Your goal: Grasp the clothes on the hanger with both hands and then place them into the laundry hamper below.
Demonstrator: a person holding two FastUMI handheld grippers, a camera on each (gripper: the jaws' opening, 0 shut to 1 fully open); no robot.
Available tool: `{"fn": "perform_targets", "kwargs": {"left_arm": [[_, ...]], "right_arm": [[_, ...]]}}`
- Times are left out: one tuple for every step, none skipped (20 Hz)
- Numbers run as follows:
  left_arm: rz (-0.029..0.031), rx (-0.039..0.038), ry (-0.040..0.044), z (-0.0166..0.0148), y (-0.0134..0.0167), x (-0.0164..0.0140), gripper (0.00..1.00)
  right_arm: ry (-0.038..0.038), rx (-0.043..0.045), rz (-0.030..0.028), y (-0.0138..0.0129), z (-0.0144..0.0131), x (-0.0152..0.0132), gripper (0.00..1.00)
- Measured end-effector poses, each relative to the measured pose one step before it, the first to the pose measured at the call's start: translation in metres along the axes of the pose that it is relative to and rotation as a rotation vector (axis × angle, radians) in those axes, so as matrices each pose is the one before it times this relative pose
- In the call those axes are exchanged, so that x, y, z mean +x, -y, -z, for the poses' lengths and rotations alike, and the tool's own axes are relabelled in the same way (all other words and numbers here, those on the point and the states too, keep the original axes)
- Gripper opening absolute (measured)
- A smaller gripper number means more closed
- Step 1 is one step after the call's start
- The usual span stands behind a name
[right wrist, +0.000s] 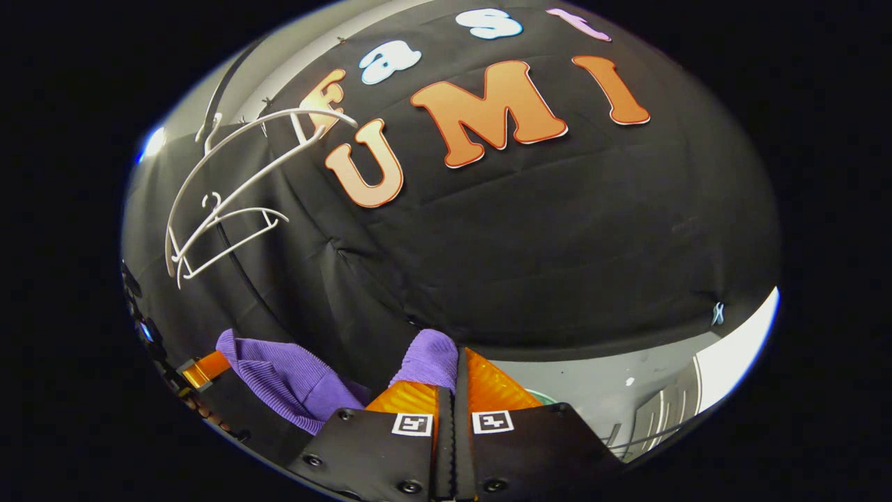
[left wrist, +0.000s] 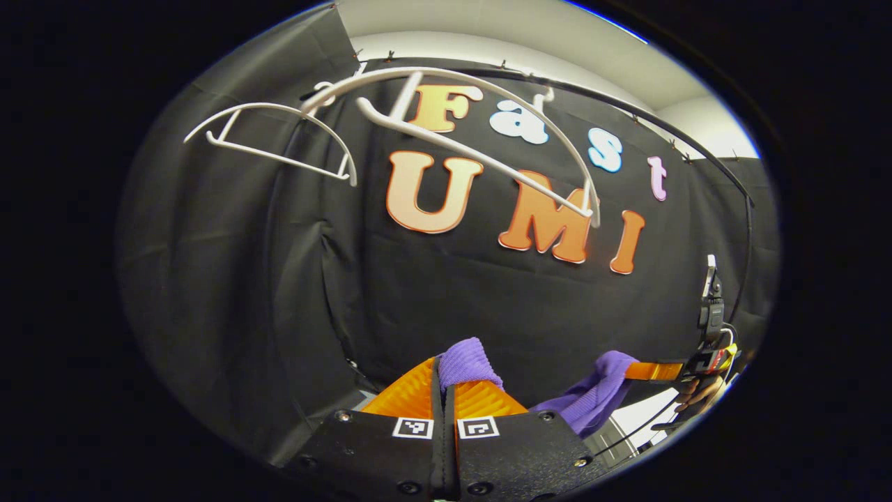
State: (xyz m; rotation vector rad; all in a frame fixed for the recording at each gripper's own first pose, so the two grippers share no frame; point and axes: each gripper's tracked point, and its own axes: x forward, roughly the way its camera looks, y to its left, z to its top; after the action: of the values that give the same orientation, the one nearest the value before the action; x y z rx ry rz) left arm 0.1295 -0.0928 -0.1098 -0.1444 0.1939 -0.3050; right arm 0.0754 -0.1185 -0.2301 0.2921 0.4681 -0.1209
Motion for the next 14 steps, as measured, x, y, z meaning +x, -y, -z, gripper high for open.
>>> {"fn": "perform_targets", "kwargs": {"left_arm": [[0.00577,0.00842,-0.01077,0.00747,0.00593,0.00314,0.0],[0.00197,0.01011,-0.01185,0.00842,0.00568,0.00599,0.0],[0.00281,0.01135,-0.01212,0.00862,0.00494,0.00738,0.0],[-0.00107,0.01291,-0.016,0.0114,0.00571,0.00665,0.0],[-0.00008,0.01029,-0.01709,0.01023,0.00384,0.00645,0.0],[0.00029,0.00761,-0.01984,0.01152,0.0057,0.00746,0.0],[0.00076,0.00434,-0.02234,0.00951,0.0055,0.00848,0.0],[-0.00154,0.00392,-0.02188,0.01217,0.00359,0.00894,0.0],[-0.00026,0.00469,-0.01974,0.01214,0.00112,0.00895,0.0],[0.00012,0.00147,-0.01931,0.01434,0.00159,0.00935,0.0],[0.00201,0.00091,-0.02207,0.01107,0.00204,0.00746,0.0],[0.00171,-0.00006,-0.02467,0.01281,0.00045,0.00681,0.0],[-0.00111,-0.00203,-0.02712,0.01212,0.0004,0.00645,0.0],[-0.00318,0.00066,-0.0214,0.01149,-0.00092,0.00685,0.0]], "right_arm": [[-0.00126,-0.00866,0.006,0.00149,0.00566,-0.00124,0.08],[-0.00197,-0.00637,0.00277,0.00108,0.00564,0.00089,0.08],[-0.00281,-0.00376,0.00532,0.00265,0.00788,0.00185,0.08],[-0.00599,-0.00387,0.00702,0.00319,0.00716,0.00313,0.08],[-0.00521,-0.00135,0.00835,0.00499,0.00644,0.0025,0.08],[-0.00866,0.00214,0.00452,0.00365,0.00713,0.00247,0.08],[-0.01143,0.00479,0.00483,0.00465,0.00904,0.00395,0.08],[-0.01113,0.00671,0.00441,0.00411,0.00902,0.00471,0.08],[-0.01331,0.00448,0.00552,0.00452,0.00791,0.00491,0.08],[-0.01297,0.00051,0.00654,0.00481,0.00869,0.0043,0.08],[-0.01523,-0.00183,0.00765,0.00493,0.01082,0.0027,0.08],[-0.01076,-0.00054,0.00777,0.0046,0.00857,0.00556,0.08],[-0.01255,-0.00316,0.00985,0.00585,0.0087,0.00575,0.08],[-0.00964,-0.00064,0.00787,0.00382,0.00715,0.00622,0.08]]}}
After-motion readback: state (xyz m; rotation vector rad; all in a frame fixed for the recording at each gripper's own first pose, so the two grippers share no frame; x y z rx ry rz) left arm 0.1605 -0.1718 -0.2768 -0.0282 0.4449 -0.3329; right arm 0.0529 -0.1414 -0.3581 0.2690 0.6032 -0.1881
